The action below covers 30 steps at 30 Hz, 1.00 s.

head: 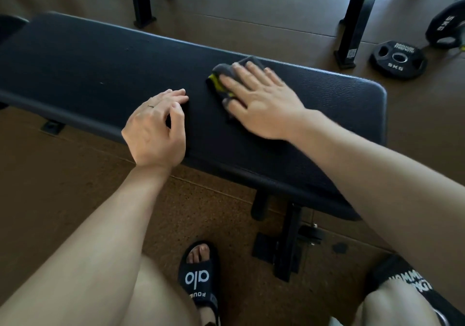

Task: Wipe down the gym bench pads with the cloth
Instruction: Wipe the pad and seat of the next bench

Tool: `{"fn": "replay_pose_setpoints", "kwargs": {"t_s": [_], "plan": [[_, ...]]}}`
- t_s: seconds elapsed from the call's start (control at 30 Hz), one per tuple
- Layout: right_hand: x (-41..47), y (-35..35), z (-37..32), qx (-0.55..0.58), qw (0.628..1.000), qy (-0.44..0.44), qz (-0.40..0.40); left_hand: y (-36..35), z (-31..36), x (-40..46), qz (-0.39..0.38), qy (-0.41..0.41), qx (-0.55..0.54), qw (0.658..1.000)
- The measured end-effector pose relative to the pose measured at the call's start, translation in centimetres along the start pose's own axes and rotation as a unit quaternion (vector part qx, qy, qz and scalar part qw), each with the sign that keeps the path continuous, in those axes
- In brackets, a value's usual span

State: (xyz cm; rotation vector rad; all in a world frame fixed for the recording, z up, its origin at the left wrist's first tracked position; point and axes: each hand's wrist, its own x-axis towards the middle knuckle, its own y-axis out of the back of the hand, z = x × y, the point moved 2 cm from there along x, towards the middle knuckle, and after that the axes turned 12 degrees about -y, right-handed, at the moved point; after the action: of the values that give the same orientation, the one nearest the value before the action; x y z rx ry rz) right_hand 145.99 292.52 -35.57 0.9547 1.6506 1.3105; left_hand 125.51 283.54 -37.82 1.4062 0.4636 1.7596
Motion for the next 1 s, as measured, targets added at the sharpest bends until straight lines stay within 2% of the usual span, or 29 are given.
{"fn": "replay_pose_setpoints", "kwargs": {"t_s": [0.1, 0.17, 0.23, 0.3, 0.4, 0.6, 0.73, 0.87, 0.93, 1.0], "plan": [[1.0, 0.6, 2.8, 0.002, 0.996, -0.089, 0.005, -0.1, 0.1, 0.1, 0.008, 0.004, 0.0, 1.0], [0.2, 0.6, 2.2, 0.007, 0.994, -0.106, 0.008, -0.2, 0.2, 0.1, 0.009, 0.005, 0.003, 1.0], [-2.4, 0.0, -0.7, 0.012, 0.998, -0.067, 0.016, -0.2, 0.1, 0.1, 0.009, 0.002, 0.0, 1.0], [-5.7, -1.0, -4.0, 0.023, 0.999, 0.017, 0.018, -0.3, 0.0, 0.1, 0.008, -0.005, -0.004, 1.0], [-5.3, -1.1, -4.5, 0.029, 0.997, 0.07, -0.009, -0.2, 0.0, 0.1, 0.007, -0.004, -0.003, 1.0], [1.7, 0.6, 0.7, -0.006, 0.999, -0.044, 0.011, -0.2, -0.2, -0.2, 0.015, -0.005, -0.006, 1.0], [-1.5, 1.3, 6.8, 0.012, 0.987, -0.151, 0.058, -0.3, -0.1, -0.1, 0.022, 0.004, -0.007, 1.0], [-3.4, 0.4, 6.7, 0.025, 0.971, -0.235, 0.018, -0.3, 0.0, -0.1, 0.025, 0.007, 0.0, 1.0], [-1.0, 0.4, 3.8, 0.023, 0.973, -0.228, 0.002, -0.2, 0.1, 0.0, 0.014, 0.003, 0.004, 1.0], [0.3, 0.6, 0.1, 0.026, 0.986, -0.165, -0.013, -0.1, 0.2, 0.0, 0.001, -0.005, 0.003, 1.0]]}}
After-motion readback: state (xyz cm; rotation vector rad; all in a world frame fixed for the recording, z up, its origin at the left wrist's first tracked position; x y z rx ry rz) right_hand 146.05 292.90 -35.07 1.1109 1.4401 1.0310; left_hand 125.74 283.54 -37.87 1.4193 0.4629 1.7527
